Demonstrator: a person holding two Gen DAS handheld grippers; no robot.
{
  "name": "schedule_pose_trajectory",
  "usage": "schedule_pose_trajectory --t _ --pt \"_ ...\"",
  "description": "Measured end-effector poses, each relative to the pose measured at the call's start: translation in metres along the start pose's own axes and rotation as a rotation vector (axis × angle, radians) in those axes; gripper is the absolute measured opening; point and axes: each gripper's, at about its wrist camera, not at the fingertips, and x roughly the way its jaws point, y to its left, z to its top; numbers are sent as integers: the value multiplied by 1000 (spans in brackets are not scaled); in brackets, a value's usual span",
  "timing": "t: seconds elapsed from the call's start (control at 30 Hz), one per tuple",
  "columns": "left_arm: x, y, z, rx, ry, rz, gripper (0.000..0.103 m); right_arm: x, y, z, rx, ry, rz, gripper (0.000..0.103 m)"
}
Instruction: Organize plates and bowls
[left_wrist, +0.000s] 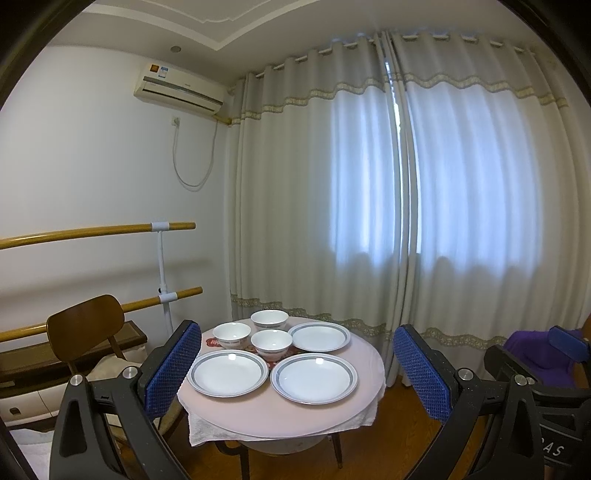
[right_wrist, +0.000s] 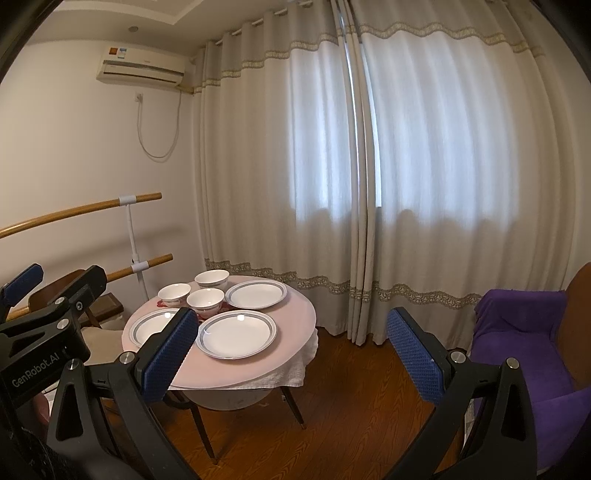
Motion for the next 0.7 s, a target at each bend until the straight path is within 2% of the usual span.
schedule_pose_trajectory --t 0.7 --pt "-6 3 -2 0 -5 8 102 -9 2 8 -14 -13 -15 103"
